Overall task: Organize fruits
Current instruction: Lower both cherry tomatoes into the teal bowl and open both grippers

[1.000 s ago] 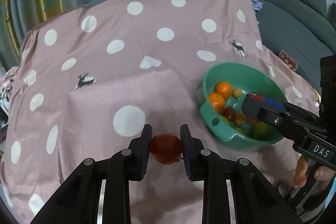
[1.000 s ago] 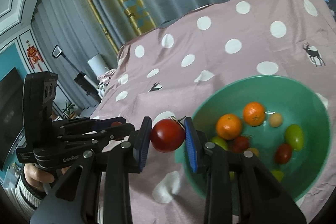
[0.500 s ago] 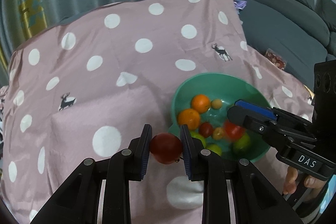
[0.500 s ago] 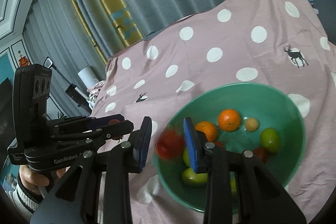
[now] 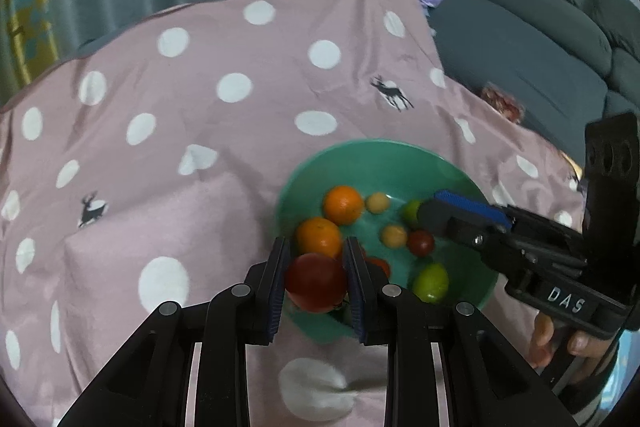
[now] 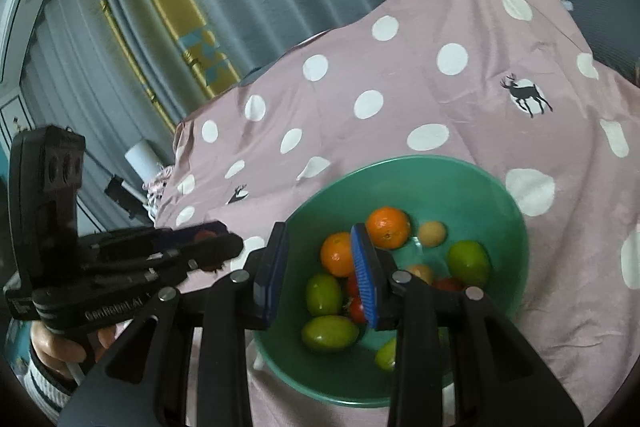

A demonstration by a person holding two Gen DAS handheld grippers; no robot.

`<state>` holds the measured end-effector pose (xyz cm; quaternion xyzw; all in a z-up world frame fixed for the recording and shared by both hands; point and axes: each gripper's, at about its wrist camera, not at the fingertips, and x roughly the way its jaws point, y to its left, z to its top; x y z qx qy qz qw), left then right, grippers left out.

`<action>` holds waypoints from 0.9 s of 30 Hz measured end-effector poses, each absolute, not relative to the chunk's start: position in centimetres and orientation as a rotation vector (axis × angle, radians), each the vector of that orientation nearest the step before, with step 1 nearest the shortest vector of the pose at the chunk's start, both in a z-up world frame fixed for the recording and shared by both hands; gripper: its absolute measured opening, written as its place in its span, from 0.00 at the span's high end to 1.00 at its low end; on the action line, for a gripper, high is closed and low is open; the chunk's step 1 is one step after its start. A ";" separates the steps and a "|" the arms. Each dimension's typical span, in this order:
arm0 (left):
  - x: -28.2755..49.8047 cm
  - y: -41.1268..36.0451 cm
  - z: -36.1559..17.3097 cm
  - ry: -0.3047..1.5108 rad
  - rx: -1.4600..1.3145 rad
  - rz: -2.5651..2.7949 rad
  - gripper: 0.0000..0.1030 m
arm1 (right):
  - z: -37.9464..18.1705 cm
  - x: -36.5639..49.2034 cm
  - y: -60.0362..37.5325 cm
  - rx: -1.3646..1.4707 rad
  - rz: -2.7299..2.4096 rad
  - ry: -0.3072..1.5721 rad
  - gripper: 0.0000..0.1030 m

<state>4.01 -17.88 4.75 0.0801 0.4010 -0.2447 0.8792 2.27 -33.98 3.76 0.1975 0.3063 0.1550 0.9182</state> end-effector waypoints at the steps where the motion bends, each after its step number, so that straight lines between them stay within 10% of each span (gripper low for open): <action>1: 4.1 -18.3 4.5 0.841 0.177 -0.512 0.74 | 3.7 2.3 -34.1 0.404 0.312 0.629 0.67; 27: 5.1 -23.5 1.1 0.946 0.264 -0.554 0.74 | 3.2 2.4 -36.1 0.428 0.235 0.642 0.66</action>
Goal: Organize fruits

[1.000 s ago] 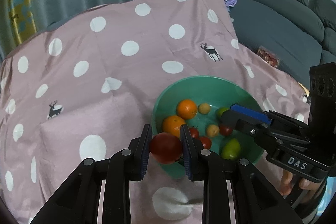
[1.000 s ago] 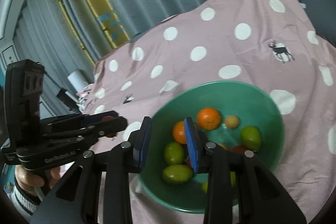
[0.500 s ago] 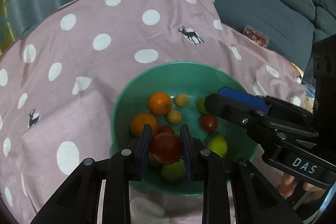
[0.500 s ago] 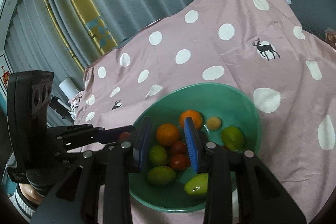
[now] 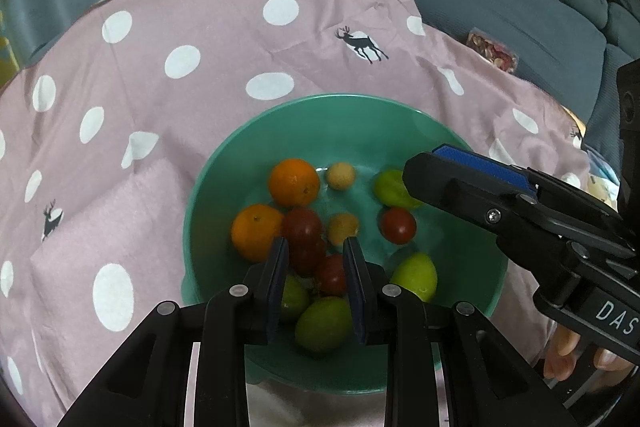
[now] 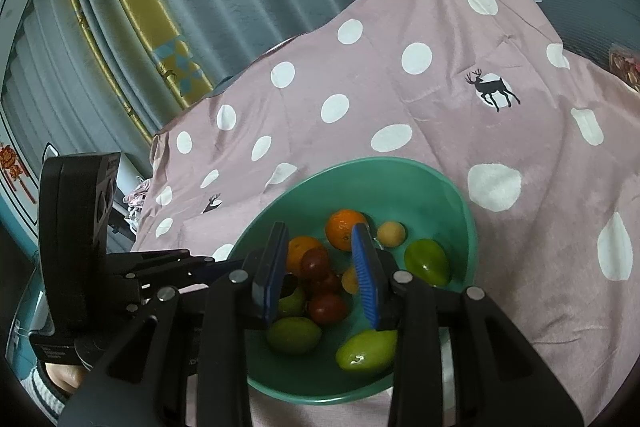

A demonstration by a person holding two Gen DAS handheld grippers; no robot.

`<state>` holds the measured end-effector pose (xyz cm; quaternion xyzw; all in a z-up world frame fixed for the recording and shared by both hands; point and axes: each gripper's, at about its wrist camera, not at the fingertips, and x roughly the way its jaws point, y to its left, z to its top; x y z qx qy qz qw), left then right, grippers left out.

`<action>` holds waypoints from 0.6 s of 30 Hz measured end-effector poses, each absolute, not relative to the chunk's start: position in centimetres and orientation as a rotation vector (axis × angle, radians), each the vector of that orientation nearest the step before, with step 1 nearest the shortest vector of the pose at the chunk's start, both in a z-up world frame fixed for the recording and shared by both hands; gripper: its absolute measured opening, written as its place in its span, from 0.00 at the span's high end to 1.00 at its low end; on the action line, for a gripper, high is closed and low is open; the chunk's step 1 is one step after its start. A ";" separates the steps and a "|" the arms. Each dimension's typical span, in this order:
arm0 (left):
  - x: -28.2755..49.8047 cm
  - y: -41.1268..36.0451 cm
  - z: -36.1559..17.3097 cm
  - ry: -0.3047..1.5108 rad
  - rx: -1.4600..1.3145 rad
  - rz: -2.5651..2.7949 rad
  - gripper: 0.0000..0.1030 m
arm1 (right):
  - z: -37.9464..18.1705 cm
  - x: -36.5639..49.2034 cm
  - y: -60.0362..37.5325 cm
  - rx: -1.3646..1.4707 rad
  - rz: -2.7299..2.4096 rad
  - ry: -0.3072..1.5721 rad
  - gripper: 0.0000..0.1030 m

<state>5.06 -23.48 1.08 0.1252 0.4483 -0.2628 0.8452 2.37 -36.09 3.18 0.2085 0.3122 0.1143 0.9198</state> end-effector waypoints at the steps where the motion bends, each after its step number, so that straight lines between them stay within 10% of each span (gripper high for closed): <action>1: 5.1 -23.5 1.1 0.948 0.266 -0.552 0.74 | 3.2 2.4 -36.1 0.429 0.235 0.642 0.66; 7: 5.0 -22.9 1.2 0.940 0.273 -0.505 0.44 | 3.3 2.3 -36.0 0.417 0.226 0.645 0.56; 18: 4.8 -22.3 1.8 0.894 0.291 -0.448 0.30 | 3.2 2.2 -36.0 0.414 0.208 0.644 0.38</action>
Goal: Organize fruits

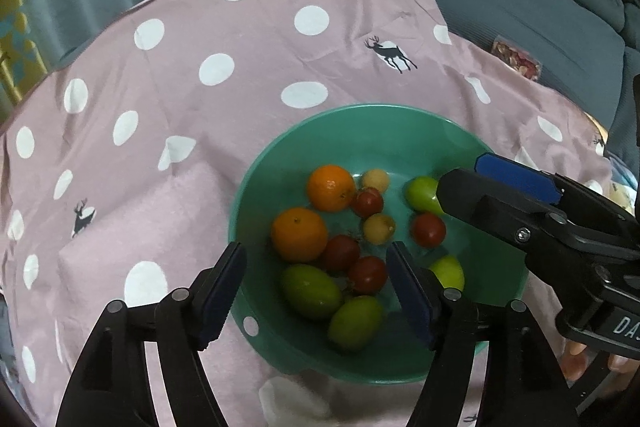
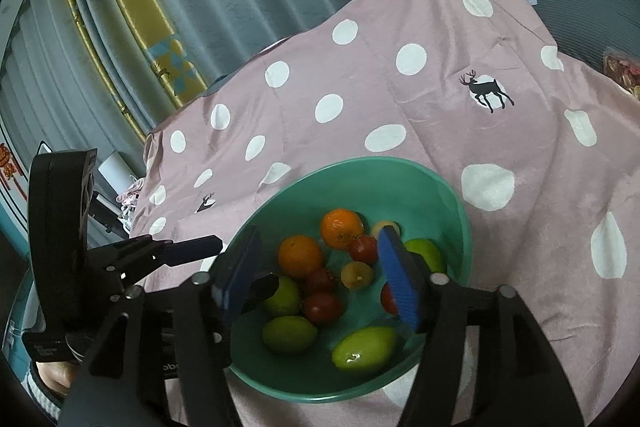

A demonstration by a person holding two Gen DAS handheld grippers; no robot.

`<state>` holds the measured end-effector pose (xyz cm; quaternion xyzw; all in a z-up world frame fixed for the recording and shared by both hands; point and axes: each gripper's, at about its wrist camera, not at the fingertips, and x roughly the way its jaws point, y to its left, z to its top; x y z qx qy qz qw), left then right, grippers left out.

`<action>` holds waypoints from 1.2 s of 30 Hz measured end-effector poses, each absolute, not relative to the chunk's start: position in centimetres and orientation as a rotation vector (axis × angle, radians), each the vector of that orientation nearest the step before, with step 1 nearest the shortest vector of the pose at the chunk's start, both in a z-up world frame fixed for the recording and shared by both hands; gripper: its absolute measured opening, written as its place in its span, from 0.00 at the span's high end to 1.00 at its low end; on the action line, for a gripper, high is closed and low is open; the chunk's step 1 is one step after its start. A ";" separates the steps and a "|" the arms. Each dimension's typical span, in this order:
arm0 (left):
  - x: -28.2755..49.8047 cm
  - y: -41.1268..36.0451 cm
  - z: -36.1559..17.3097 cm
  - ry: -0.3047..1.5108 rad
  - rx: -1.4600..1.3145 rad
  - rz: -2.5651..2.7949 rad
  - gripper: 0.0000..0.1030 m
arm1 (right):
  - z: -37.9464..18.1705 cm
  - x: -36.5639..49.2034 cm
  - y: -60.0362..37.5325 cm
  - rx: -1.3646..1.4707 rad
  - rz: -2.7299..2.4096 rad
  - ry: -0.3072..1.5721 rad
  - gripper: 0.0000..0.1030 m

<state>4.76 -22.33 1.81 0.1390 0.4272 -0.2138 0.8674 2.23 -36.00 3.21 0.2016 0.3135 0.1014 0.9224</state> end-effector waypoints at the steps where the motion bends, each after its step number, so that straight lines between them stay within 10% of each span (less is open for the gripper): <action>1: 4.7 -22.4 1.8 0.893 0.293 -0.445 0.30 | 3.2 2.2 -36.0 0.414 0.207 0.643 0.38; 26: 4.8 -21.0 1.6 0.903 0.258 -0.407 0.23 | 3.0 2.1 -35.8 0.406 0.169 0.681 0.15; 30: 4.8 -20.3 1.9 0.889 0.227 -0.385 0.05 | 3.3 1.9 -35.2 0.370 0.155 0.698 0.03; 36: 4.1 -19.1 2.9 0.857 0.195 -0.377 0.04 | 4.4 1.0 -34.7 0.334 0.128 0.688 0.00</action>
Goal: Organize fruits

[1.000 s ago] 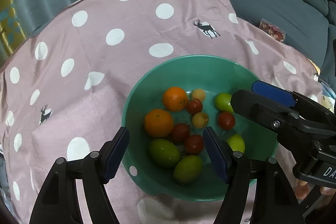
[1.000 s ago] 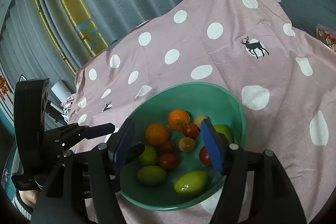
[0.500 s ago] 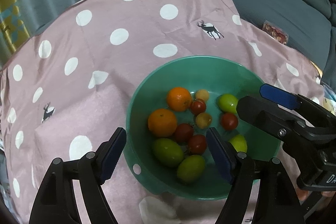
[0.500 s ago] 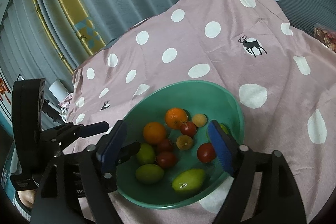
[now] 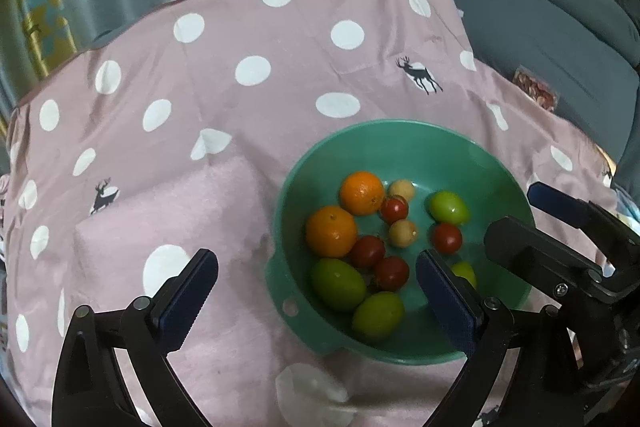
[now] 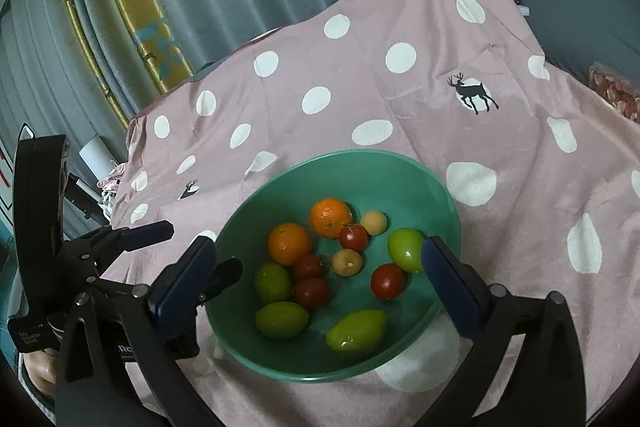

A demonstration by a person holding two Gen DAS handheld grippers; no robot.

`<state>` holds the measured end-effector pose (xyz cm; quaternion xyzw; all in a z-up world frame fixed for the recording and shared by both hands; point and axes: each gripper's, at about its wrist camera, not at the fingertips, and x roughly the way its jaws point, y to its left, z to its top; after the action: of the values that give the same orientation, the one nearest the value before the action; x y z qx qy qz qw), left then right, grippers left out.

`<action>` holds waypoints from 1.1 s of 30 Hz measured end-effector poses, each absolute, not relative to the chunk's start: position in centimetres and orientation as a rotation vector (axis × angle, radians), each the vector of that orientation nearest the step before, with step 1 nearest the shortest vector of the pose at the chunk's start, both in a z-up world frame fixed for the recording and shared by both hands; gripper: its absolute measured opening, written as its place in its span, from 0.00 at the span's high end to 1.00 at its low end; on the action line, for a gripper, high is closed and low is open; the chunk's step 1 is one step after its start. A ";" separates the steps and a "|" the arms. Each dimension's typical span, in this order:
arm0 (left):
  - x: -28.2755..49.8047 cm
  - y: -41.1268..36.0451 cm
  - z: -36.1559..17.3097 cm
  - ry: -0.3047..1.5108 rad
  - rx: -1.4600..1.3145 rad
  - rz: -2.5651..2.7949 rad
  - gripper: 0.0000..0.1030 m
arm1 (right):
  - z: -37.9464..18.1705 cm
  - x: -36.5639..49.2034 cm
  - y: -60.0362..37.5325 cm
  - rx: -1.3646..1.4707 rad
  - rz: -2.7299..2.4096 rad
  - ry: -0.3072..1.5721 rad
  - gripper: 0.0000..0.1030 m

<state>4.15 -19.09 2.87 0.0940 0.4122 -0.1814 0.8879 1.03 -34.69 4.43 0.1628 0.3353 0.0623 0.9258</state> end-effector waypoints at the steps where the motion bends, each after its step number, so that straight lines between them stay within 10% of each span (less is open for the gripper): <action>1: 4.0 -18.8 3.1 0.850 0.189 -0.370 0.04 | 4.6 0.9 -34.7 0.331 0.114 0.688 0.00; 33: 2.2 -17.6 7.7 0.805 0.140 -0.340 0.01 | 10.5 -2.1 -33.9 0.076 0.039 0.740 0.00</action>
<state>2.18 -17.63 7.70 0.0679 0.3894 -0.1647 0.9037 -2.13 -33.89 10.54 0.0372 0.3616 0.0190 0.9314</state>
